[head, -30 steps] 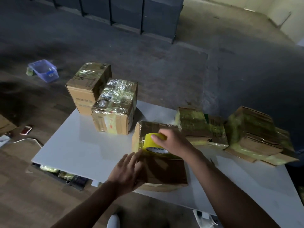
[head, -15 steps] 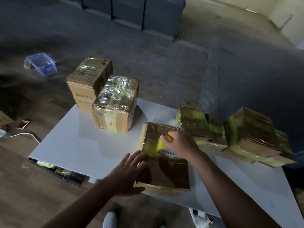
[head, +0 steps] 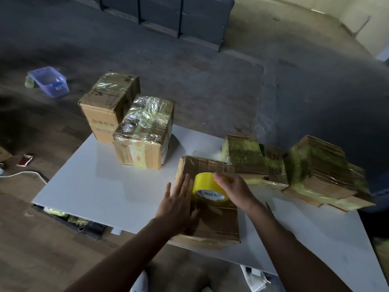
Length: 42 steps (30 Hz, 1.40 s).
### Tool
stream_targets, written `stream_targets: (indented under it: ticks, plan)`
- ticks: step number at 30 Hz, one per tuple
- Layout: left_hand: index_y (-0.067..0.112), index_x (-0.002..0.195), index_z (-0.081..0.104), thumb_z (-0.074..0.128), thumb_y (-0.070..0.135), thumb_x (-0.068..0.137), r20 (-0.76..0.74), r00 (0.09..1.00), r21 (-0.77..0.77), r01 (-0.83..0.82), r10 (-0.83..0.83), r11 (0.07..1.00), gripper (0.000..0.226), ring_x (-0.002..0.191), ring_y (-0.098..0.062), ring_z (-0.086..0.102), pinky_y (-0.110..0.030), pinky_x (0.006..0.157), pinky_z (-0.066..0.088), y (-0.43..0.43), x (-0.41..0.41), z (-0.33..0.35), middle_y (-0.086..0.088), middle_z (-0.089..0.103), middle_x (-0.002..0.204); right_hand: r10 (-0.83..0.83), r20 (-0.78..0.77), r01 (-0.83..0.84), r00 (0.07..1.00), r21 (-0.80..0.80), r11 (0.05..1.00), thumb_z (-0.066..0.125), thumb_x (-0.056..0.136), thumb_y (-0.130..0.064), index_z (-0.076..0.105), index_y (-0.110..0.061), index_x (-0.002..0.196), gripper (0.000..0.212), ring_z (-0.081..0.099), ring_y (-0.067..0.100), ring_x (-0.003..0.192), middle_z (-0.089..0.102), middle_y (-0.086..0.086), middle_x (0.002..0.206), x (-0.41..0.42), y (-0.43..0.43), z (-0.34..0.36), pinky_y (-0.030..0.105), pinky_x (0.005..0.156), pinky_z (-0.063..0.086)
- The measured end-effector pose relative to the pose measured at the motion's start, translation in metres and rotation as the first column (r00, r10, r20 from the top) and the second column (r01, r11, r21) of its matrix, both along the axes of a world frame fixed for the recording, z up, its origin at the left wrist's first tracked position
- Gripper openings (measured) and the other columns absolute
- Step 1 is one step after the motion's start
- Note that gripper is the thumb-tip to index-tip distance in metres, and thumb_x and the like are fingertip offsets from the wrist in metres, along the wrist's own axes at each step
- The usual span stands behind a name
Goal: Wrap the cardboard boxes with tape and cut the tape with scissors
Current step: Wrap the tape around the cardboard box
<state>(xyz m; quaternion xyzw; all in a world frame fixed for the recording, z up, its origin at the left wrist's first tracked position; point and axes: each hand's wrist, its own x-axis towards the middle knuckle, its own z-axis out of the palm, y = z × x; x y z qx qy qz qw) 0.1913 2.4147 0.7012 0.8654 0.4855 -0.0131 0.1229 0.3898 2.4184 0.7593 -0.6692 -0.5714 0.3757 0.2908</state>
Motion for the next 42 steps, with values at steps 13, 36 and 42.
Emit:
stream_targets:
  ticks: [13, 36, 42]
  plan:
    - [0.009, 0.153, -0.008, 0.02, 0.064, 0.093, -0.053, 0.998, 0.041, -0.026, 0.028, 0.999, 0.086, 0.139, -0.021, -0.029, -0.052, 0.117, -0.005, -0.001, 0.001, 0.0, -0.009, -0.017, 0.159, 0.044, 0.57, -0.042, 0.821, -0.017, 0.999, 0.045, 0.094, -0.049, 0.04, -0.014, 0.056, 0.052, 0.036, 0.016, 0.046, 0.037, 0.002, 0.05, 0.028, 0.001, 0.035, 0.028, 0.048, 0.023]
    - [0.006, 0.153, -0.001, 0.016, 0.061, 0.096, -0.096, 0.99, 0.101, 0.113, -0.104, 0.988, 0.08, 0.148, -0.026, -0.011, -0.042, 0.113, -0.02, -0.008, 0.03, -0.003, -0.014, -0.005, 0.161, 0.016, 0.088, -0.021, 0.996, 0.053, 0.998, 0.053, 0.078, -0.068, 0.052, -0.025, 0.06, 0.046, 0.042, 0.0, 0.049, 0.045, -0.013, 0.052, 0.045, -0.013, 0.013, 0.016, 0.048, 0.03]
    - [0.006, 0.152, -0.005, 0.011, 0.064, 0.094, -0.098, 0.99, 0.096, 0.108, -0.099, 0.989, 0.083, 0.148, -0.025, -0.014, -0.042, 0.116, -0.017, -0.007, 0.029, -0.007, -0.013, -0.009, 0.16, 0.02, 0.491, -0.041, 0.871, 0.031, 0.999, 0.051, 0.088, -0.057, 0.036, -0.02, 0.057, 0.051, 0.031, 0.01, 0.043, 0.03, -0.007, 0.049, 0.068, -0.01, 0.037, 0.027, 0.048, 0.022]
